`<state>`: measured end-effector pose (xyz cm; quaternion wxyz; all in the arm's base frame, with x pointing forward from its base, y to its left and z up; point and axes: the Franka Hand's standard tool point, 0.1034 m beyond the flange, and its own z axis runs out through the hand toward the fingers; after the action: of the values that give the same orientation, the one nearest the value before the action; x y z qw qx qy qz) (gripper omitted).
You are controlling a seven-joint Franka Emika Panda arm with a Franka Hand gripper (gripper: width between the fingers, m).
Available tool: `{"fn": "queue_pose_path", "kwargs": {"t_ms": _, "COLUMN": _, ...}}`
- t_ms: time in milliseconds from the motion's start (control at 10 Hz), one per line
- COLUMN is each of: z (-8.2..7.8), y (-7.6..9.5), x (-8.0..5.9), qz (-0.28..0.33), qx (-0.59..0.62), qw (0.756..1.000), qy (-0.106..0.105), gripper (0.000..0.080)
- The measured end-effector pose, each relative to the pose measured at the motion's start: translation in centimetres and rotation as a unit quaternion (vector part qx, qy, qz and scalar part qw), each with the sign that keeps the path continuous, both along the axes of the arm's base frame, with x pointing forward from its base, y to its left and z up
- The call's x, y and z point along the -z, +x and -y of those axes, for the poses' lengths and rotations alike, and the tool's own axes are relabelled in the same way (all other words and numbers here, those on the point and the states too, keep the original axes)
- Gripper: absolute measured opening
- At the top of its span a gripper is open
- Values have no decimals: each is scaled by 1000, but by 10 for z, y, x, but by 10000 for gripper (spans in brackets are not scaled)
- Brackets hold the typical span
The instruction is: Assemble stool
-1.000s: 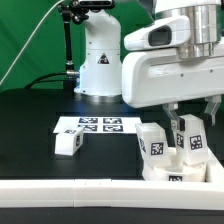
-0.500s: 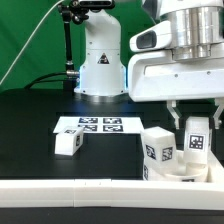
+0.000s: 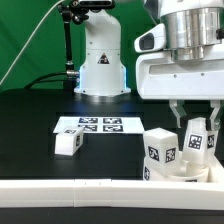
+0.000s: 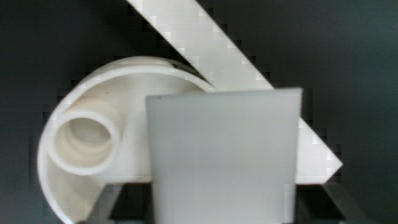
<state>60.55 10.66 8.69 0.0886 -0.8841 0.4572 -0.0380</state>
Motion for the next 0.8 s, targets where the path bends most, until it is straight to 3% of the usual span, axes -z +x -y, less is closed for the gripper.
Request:
{"fn": "queue_pose_path", "kwargs": {"t_ms": 300, "z": -1, "y": 0, "x": 1, "qz": -14, "qx": 108, "qw": 994, "qy": 27, "gripper": 337}}
{"fn": "queue_pose_path", "kwargs": {"t_ms": 500, "z": 3, "y": 0, "x": 1, "qz": -17, "qx": 221, "qw": 973, "qy": 64, "gripper": 337}}
{"fn": "queue_pose_path", "kwargs": {"t_ms": 700, "z": 6, "y": 0, "x": 2, "qz": -29, "qx": 371, "qw": 922, "qy": 111, "gripper": 337}}
{"fn": "queue_pose_path", "kwargs": {"t_ms": 800, "z": 5, "y": 0, "x": 2, "qz": -32, "qx": 400, "qw": 908, "qy": 122, "gripper": 337}}
